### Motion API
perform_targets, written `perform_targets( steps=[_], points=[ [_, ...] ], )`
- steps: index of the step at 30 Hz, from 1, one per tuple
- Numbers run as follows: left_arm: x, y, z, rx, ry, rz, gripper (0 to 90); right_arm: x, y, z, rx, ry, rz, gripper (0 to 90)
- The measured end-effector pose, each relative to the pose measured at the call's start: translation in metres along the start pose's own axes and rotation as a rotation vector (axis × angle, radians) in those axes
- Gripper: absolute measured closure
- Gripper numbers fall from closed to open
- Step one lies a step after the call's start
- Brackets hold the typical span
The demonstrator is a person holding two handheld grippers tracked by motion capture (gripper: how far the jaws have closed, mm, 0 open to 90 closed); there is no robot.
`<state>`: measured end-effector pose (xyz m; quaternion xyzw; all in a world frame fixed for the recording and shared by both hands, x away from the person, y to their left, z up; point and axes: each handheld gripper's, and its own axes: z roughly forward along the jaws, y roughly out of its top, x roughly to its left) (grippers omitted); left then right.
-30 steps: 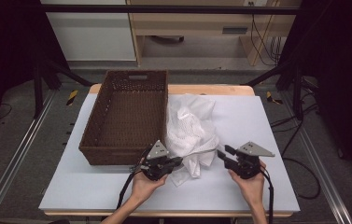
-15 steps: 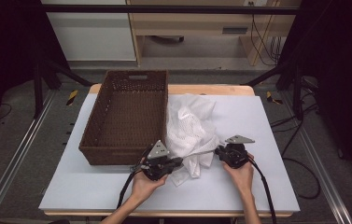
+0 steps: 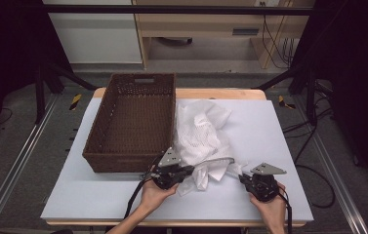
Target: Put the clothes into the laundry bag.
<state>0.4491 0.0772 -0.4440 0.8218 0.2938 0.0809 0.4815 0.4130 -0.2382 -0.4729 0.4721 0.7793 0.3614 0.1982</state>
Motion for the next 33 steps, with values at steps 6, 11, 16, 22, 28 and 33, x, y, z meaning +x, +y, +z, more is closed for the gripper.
perform_targets(
  steps=[6, 11, 16, 22, 28, 33],
  points=[
    [0.004, 0.000, -0.003, -0.012, -0.001, -0.015, 87.5, 0.019, 0.012, -0.015, -0.139, 0.005, -0.041, 57.8],
    [0.002, 0.001, -0.003, -0.008, 0.011, 0.000, 87.5, 0.061, 0.030, 0.025, -0.137, 0.118, -0.063, 26.2],
    [0.004, 0.001, -0.005, -0.012, 0.011, -0.008, 87.6, 0.081, 0.036, 0.061, -0.098, 0.128, -0.055, 33.1],
    [0.002, 0.003, -0.007, -0.017, 0.003, -0.005, 87.7, 0.076, 0.044, 0.067, -0.097, 0.119, -0.021, 88.5],
    [-0.011, 0.010, -0.017, -0.035, -0.045, 0.039, 88.4, 0.081, 0.065, 0.066, -0.252, 0.130, 0.005, 89.1],
    [-0.016, 0.010, -0.020, -0.027, -0.046, 0.055, 88.6, 0.076, 0.079, 0.089, -0.296, -0.011, 0.076, 89.0]
  ],
)
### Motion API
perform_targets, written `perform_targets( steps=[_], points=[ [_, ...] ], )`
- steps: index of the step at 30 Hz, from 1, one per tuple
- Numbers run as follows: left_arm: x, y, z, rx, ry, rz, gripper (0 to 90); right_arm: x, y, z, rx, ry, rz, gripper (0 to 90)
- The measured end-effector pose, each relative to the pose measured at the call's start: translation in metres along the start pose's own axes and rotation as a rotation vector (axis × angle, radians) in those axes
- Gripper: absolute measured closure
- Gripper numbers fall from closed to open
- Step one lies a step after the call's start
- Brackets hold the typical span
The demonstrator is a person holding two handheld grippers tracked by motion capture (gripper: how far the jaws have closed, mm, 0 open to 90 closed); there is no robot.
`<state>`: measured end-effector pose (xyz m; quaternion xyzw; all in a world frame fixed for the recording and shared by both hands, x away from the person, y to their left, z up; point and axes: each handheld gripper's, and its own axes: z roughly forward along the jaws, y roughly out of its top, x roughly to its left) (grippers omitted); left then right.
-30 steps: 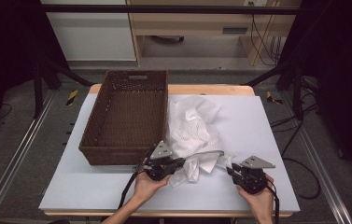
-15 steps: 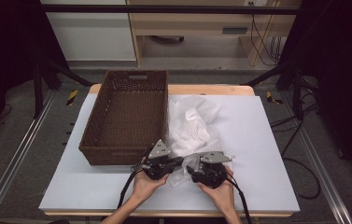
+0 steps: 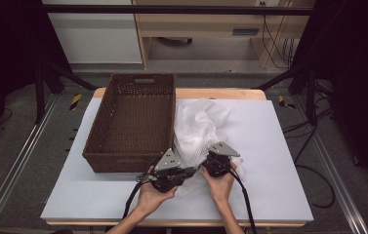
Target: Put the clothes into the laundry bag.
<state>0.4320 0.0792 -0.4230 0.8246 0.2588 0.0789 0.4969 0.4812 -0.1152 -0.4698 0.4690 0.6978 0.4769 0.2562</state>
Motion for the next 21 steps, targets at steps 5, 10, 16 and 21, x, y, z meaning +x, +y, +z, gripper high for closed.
perform_targets(
  steps=[5, 10, 16, 21],
  points=[
    [0.010, -0.009, 0.009, 0.029, 0.011, -0.040, 88.2, -0.007, -0.008, 0.006, 0.026, -0.026, -0.011, 84.9],
    [0.018, -0.013, 0.014, 0.034, 0.027, -0.075, 88.1, -0.013, -0.011, -0.031, 0.064, 0.101, -0.058, 65.3],
    [0.019, -0.015, 0.020, 0.037, 0.036, -0.077, 88.1, -0.032, -0.030, -0.074, 0.133, 0.045, -0.122, 48.3],
    [0.016, -0.015, 0.022, 0.039, 0.037, -0.060, 88.1, -0.051, -0.045, -0.064, 0.222, 0.016, -0.029, 43.6]
  ],
)
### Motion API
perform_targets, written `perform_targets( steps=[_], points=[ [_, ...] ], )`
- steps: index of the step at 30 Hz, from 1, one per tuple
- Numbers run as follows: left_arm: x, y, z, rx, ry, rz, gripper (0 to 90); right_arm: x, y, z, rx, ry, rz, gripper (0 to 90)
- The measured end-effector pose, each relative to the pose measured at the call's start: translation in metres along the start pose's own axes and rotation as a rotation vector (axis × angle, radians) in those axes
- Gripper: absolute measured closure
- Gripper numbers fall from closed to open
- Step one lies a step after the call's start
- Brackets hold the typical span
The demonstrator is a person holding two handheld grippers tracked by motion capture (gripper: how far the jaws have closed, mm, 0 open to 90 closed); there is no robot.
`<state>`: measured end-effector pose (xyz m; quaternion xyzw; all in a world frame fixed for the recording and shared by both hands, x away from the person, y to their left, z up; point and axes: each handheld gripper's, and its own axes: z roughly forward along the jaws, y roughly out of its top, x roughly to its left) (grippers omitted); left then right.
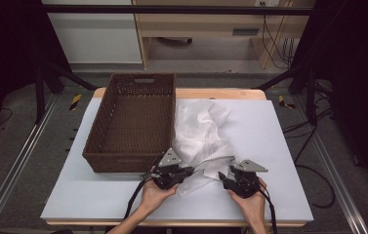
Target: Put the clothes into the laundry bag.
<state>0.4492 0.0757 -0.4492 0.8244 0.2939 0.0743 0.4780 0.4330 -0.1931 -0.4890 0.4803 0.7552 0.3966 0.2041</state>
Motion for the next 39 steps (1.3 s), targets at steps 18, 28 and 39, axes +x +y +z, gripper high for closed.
perform_targets(
  steps=[18, 28, 39],
  points=[
    [-0.006, 0.006, -0.008, -0.031, -0.022, 0.011, 88.2, 0.028, 0.025, -0.006, -0.180, 0.102, -0.042, 87.2],
    [-0.011, 0.010, -0.022, -0.053, -0.058, 0.015, 88.7, 0.032, 0.048, 0.055, -0.230, -0.094, 0.005, 87.2],
    [-0.001, 0.003, -0.012, -0.026, -0.034, -0.018, 88.3, 0.017, 0.050, 0.035, -0.132, -0.027, -0.034, 61.2]
  ],
)
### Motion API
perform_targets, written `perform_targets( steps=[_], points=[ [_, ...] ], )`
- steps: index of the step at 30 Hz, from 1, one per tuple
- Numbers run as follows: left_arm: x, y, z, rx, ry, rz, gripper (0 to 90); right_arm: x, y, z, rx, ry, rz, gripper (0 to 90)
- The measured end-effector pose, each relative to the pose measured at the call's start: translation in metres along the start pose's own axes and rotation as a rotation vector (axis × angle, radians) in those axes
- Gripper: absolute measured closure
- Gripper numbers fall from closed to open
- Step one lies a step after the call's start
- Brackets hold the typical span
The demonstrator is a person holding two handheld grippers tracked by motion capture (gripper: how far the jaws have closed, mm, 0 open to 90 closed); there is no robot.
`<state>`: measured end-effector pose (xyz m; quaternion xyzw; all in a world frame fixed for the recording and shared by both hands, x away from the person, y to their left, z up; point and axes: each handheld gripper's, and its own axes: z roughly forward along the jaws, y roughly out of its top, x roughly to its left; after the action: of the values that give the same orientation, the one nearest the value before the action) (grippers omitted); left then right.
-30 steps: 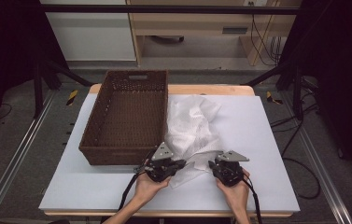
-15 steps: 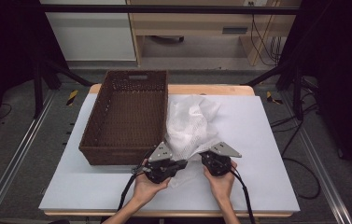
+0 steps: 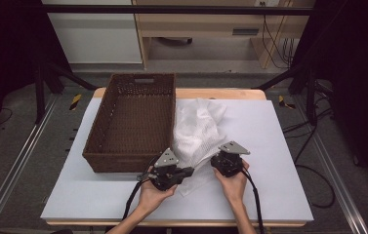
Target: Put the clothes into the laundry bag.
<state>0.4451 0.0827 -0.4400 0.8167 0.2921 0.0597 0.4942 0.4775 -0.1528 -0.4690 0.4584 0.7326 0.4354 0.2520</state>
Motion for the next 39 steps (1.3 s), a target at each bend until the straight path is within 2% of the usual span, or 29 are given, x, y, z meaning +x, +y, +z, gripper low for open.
perform_targets(
  steps=[1, 2, 6, 7, 10, 12, 14, 15, 16, 17, 18, 19, 22, 24, 26, 28, 31, 32, 34, 36, 38, 39],
  points=[
    [0.001, 0.000, 0.000, 0.001, 0.001, -0.001, 88.3, 0.000, -0.002, -0.008, 0.005, 0.000, -0.045, 58.5],
    [0.001, 0.000, 0.000, -0.002, 0.005, 0.000, 88.3, 0.000, -0.003, -0.014, 0.007, 0.005, -0.064, 56.0],
    [0.003, 0.000, 0.002, 0.001, 0.014, -0.004, 88.3, 0.002, -0.014, -0.037, 0.014, 0.066, -0.069, 49.9],
    [0.003, 0.000, 0.002, 0.001, 0.014, -0.004, 88.3, 0.003, -0.017, -0.040, 0.029, 0.072, -0.070, 48.8],
    [0.002, -0.001, 0.004, 0.009, 0.019, 0.006, 88.3, 0.006, -0.023, -0.039, 0.060, 0.082, -0.088, 47.3],
    [0.002, -0.002, 0.005, 0.012, 0.020, 0.009, 88.3, 0.007, -0.024, -0.030, 0.093, 0.079, -0.094, 46.4],
    [0.001, -0.001, 0.005, 0.011, 0.023, 0.013, 88.3, 0.008, -0.025, -0.019, 0.138, 0.069, -0.091, 48.7],
    [0.002, -0.001, 0.004, 0.011, 0.022, 0.013, 88.4, 0.008, -0.026, -0.013, 0.163, 0.058, -0.095, 52.8],
    [0.002, -0.001, 0.004, 0.011, 0.023, 0.013, 88.3, 0.009, -0.027, -0.010, 0.165, 0.049, -0.090, 58.2],
    [0.002, -0.001, 0.004, 0.011, 0.023, 0.012, 88.3, 0.010, -0.026, -0.008, 0.149, 0.052, -0.091, 71.4],
    [0.002, -0.001, 0.004, 0.011, 0.024, 0.011, 88.4, 0.011, -0.024, -0.009, 0.143, 0.030, -0.106, 85.0],
    [0.002, -0.001, 0.004, 0.011, 0.024, 0.012, 88.3, 0.012, -0.022, -0.009, 0.153, 0.015, -0.115, 86.6],
    [0.001, -0.001, 0.003, 0.007, 0.025, 0.013, 88.4, 0.016, -0.018, -0.007, 0.142, 0.021, -0.119, 88.2],
    [0.002, 0.001, 0.001, -0.002, 0.023, 0.011, 88.3, 0.016, -0.014, -0.009, 0.087, 0.032, -0.098, 88.4],
    [0.002, 0.002, -0.001, -0.012, 0.007, -0.001, 88.4, 0.011, -0.009, -0.010, 0.008, 0.028, -0.047, 88.4],
    [-0.001, 0.004, -0.003, -0.022, -0.006, 0.006, 88.5, 0.006, -0.002, -0.007, -0.056, -0.004, 0.002, 88.4],
    [-0.007, 0.008, -0.007, -0.041, -0.024, 0.022, 88.6, 0.005, 0.003, 0.009, -0.101, -0.091, 0.020, 88.4],
    [-0.008, 0.009, -0.008, -0.041, -0.029, 0.027, 88.6, 0.005, 0.003, 0.013, -0.104, -0.116, 0.021, 88.3],
    [-0.009, 0.008, -0.008, -0.040, -0.034, 0.032, 88.6, 0.008, 0.000, 0.024, -0.101, -0.204, -0.013, 88.2],
    [-0.007, 0.007, -0.006, -0.030, -0.033, 0.028, 88.6, 0.008, -0.001, 0.032, -0.072, -0.252, -0.025, 87.9],
    [-0.005, 0.004, -0.003, -0.019, -0.028, 0.019, 88.6, 0.007, 0.001, 0.034, -0.053, -0.257, -0.055, 87.1],
    [-0.004, 0.004, -0.003, -0.014, -0.024, 0.016, 88.5, 0.005, 0.002, 0.034, -0.035, -0.235, -0.061, 86.1]
  ],
)
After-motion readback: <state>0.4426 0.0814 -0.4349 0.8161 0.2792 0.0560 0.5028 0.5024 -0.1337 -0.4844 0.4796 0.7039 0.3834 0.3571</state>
